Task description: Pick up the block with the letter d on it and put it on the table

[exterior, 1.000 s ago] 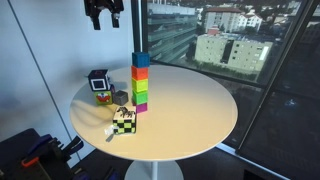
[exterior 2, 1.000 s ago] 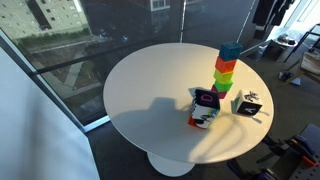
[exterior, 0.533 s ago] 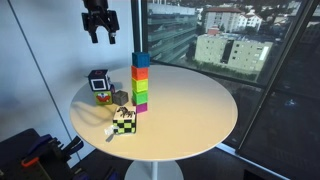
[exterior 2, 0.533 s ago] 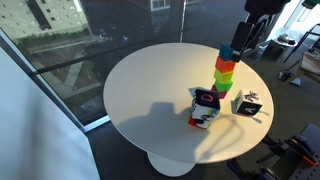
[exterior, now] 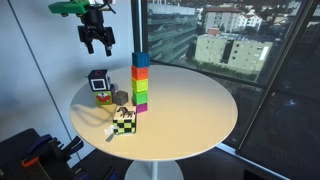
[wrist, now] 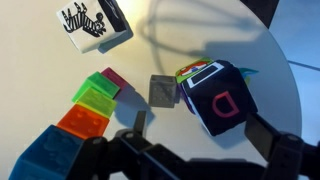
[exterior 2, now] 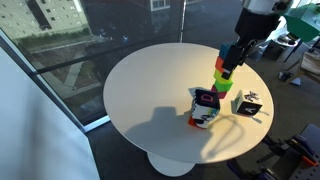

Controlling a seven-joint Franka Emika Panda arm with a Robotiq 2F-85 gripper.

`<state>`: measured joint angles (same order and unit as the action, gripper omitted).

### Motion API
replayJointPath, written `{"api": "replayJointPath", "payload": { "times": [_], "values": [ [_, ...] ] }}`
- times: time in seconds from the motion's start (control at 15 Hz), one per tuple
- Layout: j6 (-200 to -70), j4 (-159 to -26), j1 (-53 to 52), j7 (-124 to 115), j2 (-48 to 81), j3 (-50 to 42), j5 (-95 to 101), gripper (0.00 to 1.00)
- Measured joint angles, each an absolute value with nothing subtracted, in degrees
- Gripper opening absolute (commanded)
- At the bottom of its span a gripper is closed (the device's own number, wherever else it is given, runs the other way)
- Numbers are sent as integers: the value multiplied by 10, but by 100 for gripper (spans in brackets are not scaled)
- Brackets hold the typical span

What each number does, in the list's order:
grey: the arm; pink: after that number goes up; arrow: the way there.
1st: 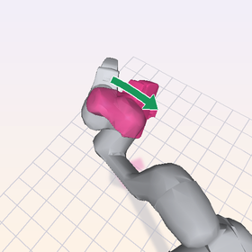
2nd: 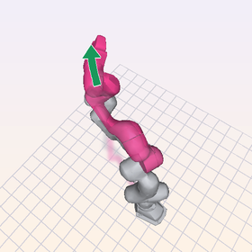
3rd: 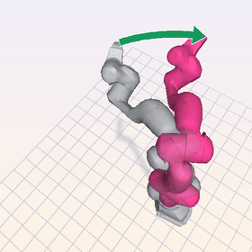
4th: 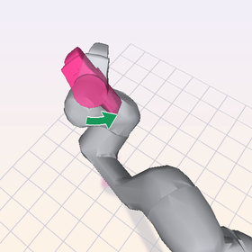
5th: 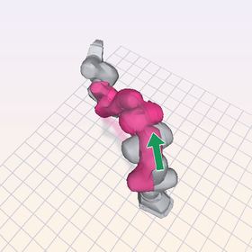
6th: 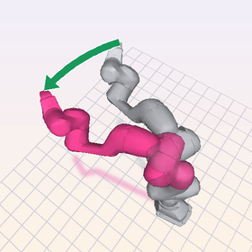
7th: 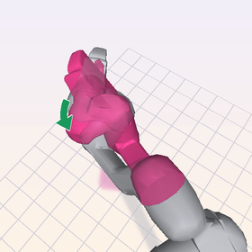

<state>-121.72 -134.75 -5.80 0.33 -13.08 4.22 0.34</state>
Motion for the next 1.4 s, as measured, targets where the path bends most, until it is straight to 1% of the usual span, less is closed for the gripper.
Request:
{"api": "replayJointPath", "payload": {
  "times": [0.73,1.4],
  "values": [
    [-1228,-1352,-60,15,-128,44,3,100],
    [-1253,-1362,-71,186,-108,42,-36,100]
  ]
}}
